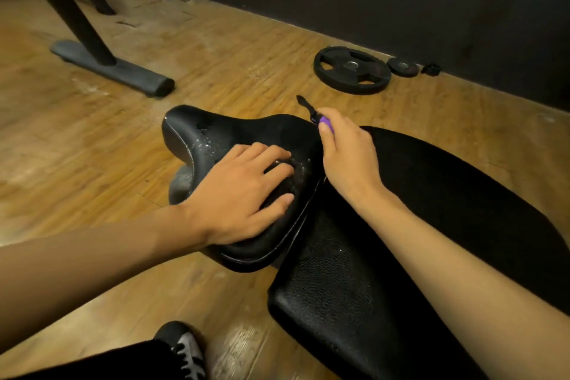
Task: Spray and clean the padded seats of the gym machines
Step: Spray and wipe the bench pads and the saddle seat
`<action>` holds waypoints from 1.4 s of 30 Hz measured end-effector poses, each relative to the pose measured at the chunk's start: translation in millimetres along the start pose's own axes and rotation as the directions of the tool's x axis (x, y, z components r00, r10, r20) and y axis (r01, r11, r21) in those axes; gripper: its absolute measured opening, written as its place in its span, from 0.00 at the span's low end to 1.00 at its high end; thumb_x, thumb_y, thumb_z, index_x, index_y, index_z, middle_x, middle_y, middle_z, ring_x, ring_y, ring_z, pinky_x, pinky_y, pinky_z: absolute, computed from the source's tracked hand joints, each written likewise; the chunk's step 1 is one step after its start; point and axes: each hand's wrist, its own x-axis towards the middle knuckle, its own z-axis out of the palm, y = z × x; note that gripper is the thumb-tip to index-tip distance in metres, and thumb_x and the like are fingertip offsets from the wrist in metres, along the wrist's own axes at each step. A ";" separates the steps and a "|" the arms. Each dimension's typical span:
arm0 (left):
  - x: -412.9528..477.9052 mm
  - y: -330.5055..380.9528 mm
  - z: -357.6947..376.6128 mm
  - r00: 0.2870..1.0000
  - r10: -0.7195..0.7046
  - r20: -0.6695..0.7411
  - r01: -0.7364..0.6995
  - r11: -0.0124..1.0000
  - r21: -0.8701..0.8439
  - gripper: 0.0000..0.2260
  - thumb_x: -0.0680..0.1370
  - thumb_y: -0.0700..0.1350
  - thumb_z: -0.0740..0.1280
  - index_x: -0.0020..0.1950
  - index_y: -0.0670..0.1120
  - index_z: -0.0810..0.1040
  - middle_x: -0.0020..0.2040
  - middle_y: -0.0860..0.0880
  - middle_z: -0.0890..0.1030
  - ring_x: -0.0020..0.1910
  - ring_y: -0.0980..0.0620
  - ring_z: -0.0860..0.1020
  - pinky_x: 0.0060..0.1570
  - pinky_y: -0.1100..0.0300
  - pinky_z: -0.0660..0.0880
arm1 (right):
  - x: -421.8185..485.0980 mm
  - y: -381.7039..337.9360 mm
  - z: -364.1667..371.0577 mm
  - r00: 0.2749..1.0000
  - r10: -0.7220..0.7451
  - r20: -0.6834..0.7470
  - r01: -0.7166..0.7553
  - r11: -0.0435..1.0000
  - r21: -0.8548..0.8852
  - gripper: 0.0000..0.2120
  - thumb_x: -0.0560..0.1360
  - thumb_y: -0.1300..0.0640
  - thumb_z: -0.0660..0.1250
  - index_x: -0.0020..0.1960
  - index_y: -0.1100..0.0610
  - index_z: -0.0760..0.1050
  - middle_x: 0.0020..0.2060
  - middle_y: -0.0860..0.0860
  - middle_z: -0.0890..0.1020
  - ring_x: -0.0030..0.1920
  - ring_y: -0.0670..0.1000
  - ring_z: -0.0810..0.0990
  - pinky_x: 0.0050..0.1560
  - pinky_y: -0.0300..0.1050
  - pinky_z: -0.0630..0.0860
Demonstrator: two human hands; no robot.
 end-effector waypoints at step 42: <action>-30.0 -64.7 29.8 0.964 -0.267 -0.016 0.260 0.949 -0.179 0.29 0.81 0.59 0.52 0.77 0.48 0.70 0.79 0.47 0.66 0.81 0.48 0.59 0.79 0.46 0.52 | -38.8 -87.8 53.6 0.887 0.417 0.199 -0.356 0.891 -0.281 0.30 0.84 0.53 0.52 0.81 0.59 0.45 0.81 0.55 0.51 0.81 0.52 0.46 0.79 0.52 0.49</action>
